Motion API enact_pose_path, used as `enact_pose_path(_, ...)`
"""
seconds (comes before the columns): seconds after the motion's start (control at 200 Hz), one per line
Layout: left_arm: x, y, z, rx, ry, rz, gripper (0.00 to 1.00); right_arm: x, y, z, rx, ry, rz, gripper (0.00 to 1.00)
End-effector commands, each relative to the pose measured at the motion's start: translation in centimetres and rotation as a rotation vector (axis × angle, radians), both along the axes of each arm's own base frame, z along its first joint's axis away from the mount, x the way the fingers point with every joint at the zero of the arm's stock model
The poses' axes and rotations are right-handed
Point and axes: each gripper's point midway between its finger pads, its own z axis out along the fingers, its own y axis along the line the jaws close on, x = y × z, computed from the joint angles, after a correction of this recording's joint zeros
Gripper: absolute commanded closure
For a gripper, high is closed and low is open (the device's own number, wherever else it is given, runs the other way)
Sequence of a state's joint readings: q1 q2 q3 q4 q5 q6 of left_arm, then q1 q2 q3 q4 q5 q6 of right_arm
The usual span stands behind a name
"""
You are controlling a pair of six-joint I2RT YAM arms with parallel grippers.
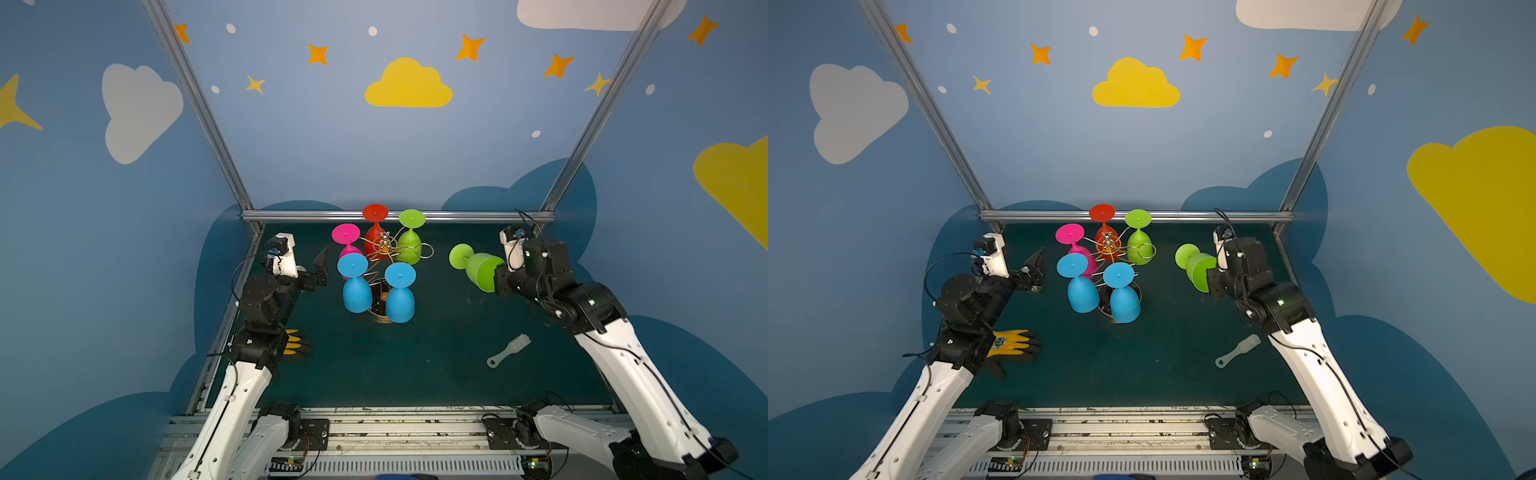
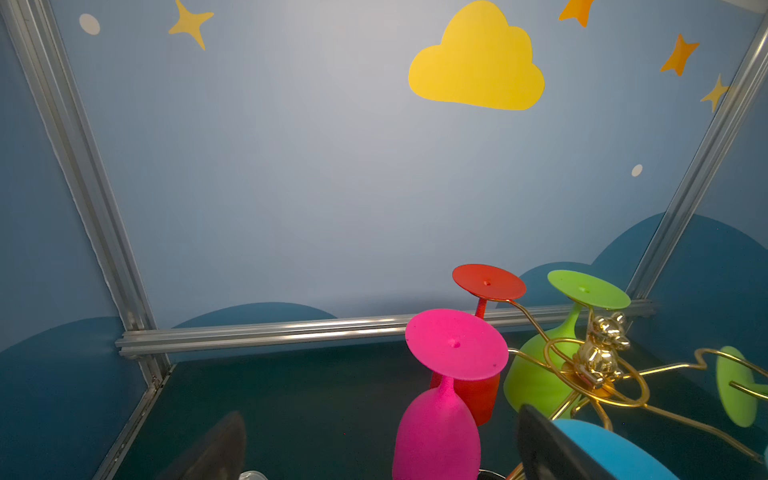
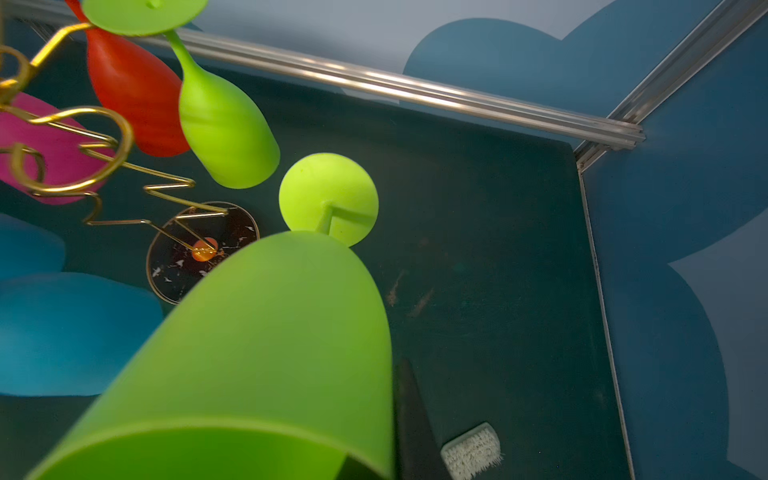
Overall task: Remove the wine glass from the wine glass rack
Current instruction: 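Lower the lime glass upright onto the table beside the rack with the right gripper, then open the right gripper and lift it off the standing lime glass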
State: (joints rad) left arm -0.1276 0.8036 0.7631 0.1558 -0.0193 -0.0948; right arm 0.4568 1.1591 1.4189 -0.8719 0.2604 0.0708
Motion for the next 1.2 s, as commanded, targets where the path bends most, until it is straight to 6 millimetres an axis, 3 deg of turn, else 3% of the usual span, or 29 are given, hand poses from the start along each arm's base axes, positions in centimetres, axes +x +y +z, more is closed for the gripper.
enact_pose_path(0.0, -1.1, 0.4, 0.7, -0.008, -0.05, 0.001, 0.01, 2.0, 0.6, -0.9, -0.029, 0.073, 0.013, 1.0)
enact_pose_path(0.29, -2.0, 2.5, 1.0, -0.041, -0.083, 0.084, 0.01, 10.0, 3.0, -5.4, -0.089, 0.28, 0.032, 1.0)
enact_pose_path(0.511, -2.5, 2.8, 1.2, -0.042, -0.096, 0.1, 0.01, 14.0, 2.8, -8.7, -0.233, 0.401, 0.01, 1.0)
enact_pose_path(0.746, -2.5, 3.4, 1.0, -0.043, -0.09, 0.131, 0.01, 15.9, 3.5, -11.4, -0.265, 0.464, 0.026, 1.0)
enact_pose_path(1.026, -2.3, 3.6, 0.8, -0.047, -0.076, 0.139, 0.01, 16.9, 4.3, -14.8, -0.272, 0.529, 0.049, 1.0)
enact_pose_path(1.197, -2.3, 3.7, 0.7, -0.052, -0.076, 0.145, 0.01, 17.2, 5.0, -15.5, -0.249, 0.54, 0.07, 1.0)
